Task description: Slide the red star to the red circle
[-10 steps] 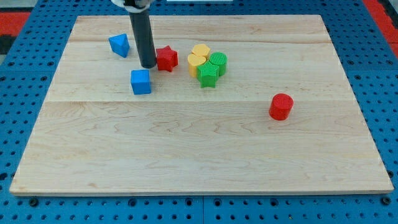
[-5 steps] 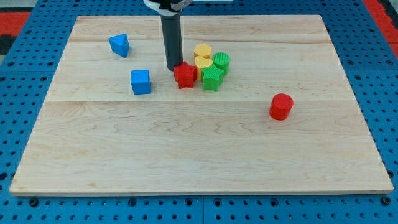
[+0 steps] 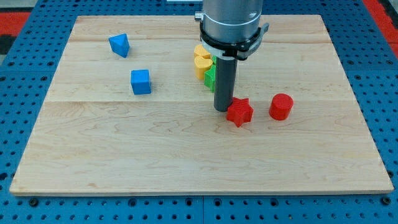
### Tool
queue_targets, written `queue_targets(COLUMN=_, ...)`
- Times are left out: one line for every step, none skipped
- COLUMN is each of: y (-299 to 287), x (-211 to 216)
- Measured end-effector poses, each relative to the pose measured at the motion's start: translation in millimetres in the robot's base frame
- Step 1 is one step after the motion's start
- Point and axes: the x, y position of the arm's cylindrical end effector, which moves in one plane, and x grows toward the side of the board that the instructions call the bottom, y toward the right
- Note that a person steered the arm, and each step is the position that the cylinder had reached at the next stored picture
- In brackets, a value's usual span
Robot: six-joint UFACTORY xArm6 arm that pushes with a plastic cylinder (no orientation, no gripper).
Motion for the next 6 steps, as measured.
queue_targets(y=0, x=18)
queue_targets(y=10, x=21)
queue_targets(y=29, x=22)
queue_targets(y=48, x=22)
queue_targets(y=50, x=22)
queue_targets(y=14, x=21)
